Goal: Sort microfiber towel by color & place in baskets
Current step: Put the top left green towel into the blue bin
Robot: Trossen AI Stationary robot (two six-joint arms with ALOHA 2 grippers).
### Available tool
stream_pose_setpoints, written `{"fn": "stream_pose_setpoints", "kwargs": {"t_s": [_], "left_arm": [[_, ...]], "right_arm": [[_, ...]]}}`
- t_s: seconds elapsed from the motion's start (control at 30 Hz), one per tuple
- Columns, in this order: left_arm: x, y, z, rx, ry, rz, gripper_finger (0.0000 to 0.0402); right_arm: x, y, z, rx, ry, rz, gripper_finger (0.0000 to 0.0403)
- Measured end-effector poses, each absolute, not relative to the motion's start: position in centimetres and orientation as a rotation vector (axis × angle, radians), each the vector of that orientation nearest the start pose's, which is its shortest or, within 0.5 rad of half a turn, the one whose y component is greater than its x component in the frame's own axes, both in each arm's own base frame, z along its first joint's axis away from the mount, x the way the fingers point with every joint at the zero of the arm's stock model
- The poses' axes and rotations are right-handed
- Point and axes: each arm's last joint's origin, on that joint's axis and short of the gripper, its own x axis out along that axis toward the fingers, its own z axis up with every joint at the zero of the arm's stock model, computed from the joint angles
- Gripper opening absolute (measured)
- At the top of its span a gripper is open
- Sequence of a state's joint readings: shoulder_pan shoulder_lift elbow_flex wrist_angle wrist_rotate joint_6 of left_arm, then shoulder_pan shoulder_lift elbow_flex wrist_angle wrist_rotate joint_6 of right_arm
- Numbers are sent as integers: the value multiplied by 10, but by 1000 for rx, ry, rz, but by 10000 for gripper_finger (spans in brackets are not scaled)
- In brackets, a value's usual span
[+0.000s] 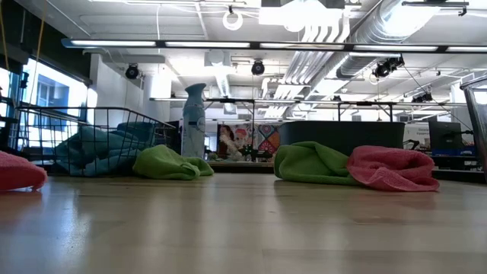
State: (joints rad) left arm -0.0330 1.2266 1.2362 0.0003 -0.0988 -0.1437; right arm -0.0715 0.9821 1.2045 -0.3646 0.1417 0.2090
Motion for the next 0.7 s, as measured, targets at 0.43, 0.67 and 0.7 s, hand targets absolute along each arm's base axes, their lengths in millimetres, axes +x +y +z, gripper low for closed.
{"fn": "stream_pose_setpoints", "kwargs": {"t_s": [0.43,0.67,0.7], "left_arm": [[328,36,395,-126,635,302,211],[343,74,324,-157,1204,416,211],[346,78,314,-164,1260,426,211]], "right_arm": [[193,-18,420,202,145,-230,245],[193,-18,418,201,162,-234,245],[193,-18,418,200,162,-235,245]]}}
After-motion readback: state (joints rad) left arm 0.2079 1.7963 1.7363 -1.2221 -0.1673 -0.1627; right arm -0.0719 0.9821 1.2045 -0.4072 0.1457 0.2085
